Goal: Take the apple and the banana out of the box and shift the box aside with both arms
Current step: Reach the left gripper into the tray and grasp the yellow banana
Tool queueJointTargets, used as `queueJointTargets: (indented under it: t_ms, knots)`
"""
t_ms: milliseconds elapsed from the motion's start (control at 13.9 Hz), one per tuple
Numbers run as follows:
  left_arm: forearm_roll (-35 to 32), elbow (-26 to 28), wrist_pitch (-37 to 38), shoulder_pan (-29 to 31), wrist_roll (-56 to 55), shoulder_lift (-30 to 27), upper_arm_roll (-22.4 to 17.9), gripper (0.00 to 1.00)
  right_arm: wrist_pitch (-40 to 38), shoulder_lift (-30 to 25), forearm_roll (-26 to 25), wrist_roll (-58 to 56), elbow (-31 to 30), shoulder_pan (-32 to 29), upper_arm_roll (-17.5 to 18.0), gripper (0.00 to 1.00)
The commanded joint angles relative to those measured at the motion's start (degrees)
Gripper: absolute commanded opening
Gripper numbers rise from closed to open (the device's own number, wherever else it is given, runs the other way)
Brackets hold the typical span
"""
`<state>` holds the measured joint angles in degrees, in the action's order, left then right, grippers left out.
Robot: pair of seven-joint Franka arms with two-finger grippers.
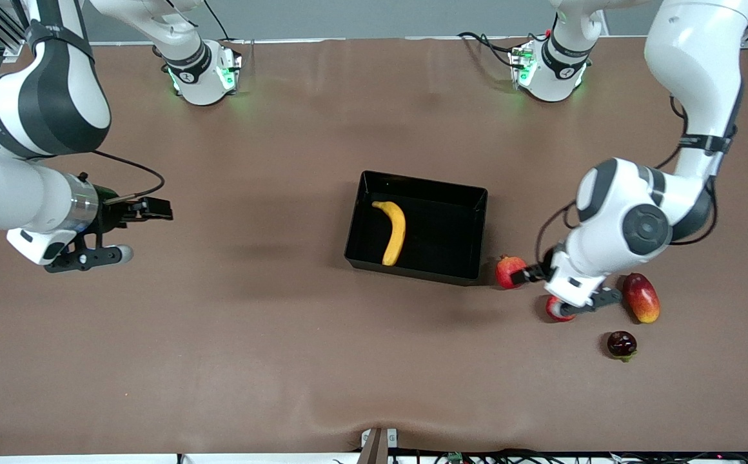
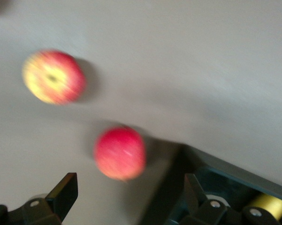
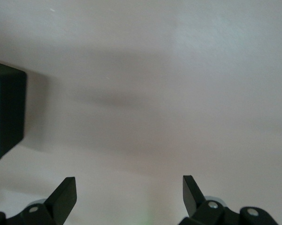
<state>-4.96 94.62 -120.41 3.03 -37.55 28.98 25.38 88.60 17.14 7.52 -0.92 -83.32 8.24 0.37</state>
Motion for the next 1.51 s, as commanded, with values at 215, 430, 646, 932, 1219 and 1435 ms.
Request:
queueJointTargets:
  t_ms: [215, 430, 646, 932, 1219, 1435]
  knots:
    - [-2.58, -2.50, -0.70, -13.82, -17.09, 3.53, 1.87, 1.00, 6.23, -0.53, 0.66, -0.31, 0.35, 5.99, -0.19, 1.00]
    - [-10.74, -3.56, -4.37, -20.50, -23.78, 7.83, 1.95, 1.00, 7.20, -0.53, 0.66, 0.56, 0.08, 7.40, -0.19, 1.00]
    - [-16.38, -3.56, -13.06, -23.06, -25.03, 12.23, 1.95, 1.00, 12.80, -1.84, 0.66, 3.45, -2.63, 8.72, -0.19, 1.00]
    - [-22.61, -3.47, -19.95, -25.27, -24.86, 16.63, 0.73, 1.00, 18.01, -2.38, 0.66, 4.26, -5.01, 9.86, -0.19, 1.00]
    - [-26.41, -3.30, -19.95, -25.27, -24.76, 17.78, 0.64, 0.31, 21.51, -4.65, 0.92, 12.22, -9.13, 11.70, -0.19, 1.00]
    - [-26.50, -3.30, -19.42, -25.18, -24.59, 16.73, 0.64, 0.00, 27.66, -7.21, 0.92, 17.53, -14.93, 13.81, -0.19, 1.00]
